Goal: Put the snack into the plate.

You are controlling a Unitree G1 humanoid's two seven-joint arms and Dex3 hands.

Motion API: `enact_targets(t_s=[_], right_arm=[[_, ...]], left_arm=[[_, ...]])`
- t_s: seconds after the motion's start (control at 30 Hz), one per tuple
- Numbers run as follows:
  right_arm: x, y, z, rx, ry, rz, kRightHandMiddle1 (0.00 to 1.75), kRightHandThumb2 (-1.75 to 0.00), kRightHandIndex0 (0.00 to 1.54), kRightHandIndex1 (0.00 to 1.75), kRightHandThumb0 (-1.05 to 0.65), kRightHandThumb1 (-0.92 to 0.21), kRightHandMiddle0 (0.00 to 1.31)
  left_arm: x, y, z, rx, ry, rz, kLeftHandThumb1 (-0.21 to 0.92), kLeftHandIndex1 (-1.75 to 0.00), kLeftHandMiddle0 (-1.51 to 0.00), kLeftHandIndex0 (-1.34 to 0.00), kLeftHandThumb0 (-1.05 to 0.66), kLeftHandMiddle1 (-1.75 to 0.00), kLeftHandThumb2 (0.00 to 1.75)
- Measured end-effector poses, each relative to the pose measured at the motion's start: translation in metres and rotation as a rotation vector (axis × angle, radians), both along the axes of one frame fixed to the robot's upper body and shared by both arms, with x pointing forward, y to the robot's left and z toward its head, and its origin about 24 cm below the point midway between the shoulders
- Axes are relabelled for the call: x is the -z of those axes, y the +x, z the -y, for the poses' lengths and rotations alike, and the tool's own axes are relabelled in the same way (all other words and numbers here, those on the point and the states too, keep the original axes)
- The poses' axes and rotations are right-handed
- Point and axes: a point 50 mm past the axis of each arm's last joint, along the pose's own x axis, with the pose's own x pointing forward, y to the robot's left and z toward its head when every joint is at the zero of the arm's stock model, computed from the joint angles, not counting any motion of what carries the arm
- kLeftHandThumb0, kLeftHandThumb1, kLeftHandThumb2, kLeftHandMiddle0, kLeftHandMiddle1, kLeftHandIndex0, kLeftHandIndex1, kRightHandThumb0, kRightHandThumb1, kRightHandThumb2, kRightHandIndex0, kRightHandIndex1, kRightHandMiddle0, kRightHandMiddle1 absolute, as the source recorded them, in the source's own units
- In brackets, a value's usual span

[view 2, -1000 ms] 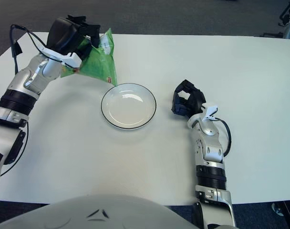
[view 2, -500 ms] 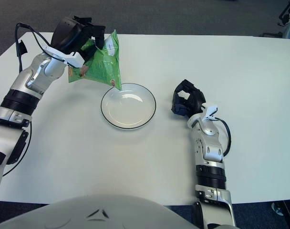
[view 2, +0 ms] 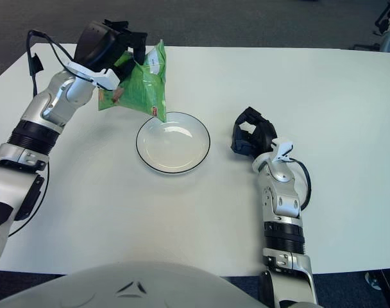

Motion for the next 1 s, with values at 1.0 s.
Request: enact_targets(t_s=[1.0], right_arm=[[0.001, 0.003, -0.004, -0.002, -0.005, -0.003, 1.75, -1.29, 1.28, 1.75, -0.47, -0.33, 0.60]], left_arm=[[-0.021, -0.016, 0.045, 0.159, 0.082, 0.071, -0.01, -1.75, -0.89, -1.14, 0.63, -1.75, 1.71]])
